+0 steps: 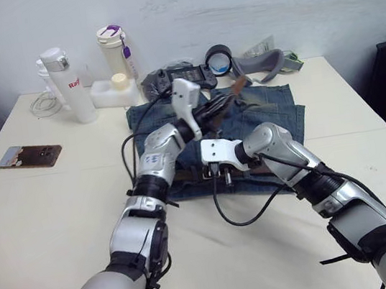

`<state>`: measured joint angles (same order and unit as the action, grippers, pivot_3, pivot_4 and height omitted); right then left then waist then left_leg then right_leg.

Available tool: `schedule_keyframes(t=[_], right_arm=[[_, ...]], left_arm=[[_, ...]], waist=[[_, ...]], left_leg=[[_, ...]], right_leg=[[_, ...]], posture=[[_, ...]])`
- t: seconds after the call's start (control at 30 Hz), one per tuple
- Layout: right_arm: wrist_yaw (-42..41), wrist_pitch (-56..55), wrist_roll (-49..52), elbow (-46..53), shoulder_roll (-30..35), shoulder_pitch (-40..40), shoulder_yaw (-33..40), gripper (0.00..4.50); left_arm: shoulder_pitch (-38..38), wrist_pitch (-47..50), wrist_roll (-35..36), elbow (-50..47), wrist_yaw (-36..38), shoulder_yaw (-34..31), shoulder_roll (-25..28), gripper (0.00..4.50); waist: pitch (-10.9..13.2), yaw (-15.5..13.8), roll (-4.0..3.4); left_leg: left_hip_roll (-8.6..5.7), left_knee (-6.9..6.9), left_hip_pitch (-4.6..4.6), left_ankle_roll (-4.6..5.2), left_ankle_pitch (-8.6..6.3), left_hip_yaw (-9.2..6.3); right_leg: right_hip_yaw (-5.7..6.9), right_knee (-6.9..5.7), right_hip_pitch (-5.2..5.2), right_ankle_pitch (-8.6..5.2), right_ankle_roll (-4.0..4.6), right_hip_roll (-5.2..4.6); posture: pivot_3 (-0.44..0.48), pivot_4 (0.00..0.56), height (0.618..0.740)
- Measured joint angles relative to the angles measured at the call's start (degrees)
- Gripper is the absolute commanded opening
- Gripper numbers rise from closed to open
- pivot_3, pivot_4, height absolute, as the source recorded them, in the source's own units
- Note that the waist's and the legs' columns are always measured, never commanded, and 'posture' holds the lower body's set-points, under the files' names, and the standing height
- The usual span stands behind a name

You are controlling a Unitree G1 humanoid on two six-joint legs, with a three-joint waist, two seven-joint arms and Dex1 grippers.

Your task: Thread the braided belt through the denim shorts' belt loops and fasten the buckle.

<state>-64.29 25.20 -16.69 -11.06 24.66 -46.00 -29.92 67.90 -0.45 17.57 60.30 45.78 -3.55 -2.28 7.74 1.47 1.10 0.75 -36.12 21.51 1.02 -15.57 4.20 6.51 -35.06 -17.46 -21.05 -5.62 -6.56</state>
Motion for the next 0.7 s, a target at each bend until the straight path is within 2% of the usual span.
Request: schedule_keyframes(t=[0.1, 0.23, 0.43, 0.7], right_arm=[[0.0, 0.0, -2.37, 3.47, 0.92, 1.64, 0.0, 0.01], [-0.03, 0.25, -3.67, 5.63, 1.34, 2.66, 0.0, 0.01], [-0.05, 2.72, -5.5, 11.46, 2.59, 5.11, 0.14, 0.01], [-0.44, 3.57, -5.53, 13.95, 3.5, 5.79, 0.16, 0.01]], left_arm=[[6.14, -0.79, -0.8, 7.14, 3.33, -0.35, -0.41, 0.0], [10.2, -1.68, -1.33, 11.18, 5.91, -0.87, -1.37, 0.0], [18.37, -3.87, -4.66, 19.83, 3.46, -2.43, 0.9, 0.0], [21.64, -2.68, -6.68, 23.09, 1.34, -5.42, 3.75, 0.0]], waist=[[0.07, -0.58, -0.05], [0.08, -1.21, -0.06], [0.26, -1.58, -0.19], [0.47, -1.41, -0.23]], left_leg=[[-0.02, 0.02, 0.07, 0.05, -0.03, 0.0], [-0.04, 0.0, 0.07, 0.17, -0.14, 0.09], [-0.07, 0.0, 0.33, 0.34, -0.28, 0.09], [-0.09, -0.08, 0.55, 0.7, -0.32, 0.07]], right_leg=[[0.04, 0.06, -0.05, 0.0, 0.0, 0.0], [0.02, 0.17, -0.03, 0.0, 0.0, -0.04], [0.04, 0.31, -0.21, 0.0, 0.0, -0.05], [0.29, 0.13, -0.32, 0.01, -0.02, -0.01]], posture=[[0.0, 0.15, 0.731], [0.0, 0.15, 0.731], [0.0, 0.15, 0.731], [0.0, 0.15, 0.731]])
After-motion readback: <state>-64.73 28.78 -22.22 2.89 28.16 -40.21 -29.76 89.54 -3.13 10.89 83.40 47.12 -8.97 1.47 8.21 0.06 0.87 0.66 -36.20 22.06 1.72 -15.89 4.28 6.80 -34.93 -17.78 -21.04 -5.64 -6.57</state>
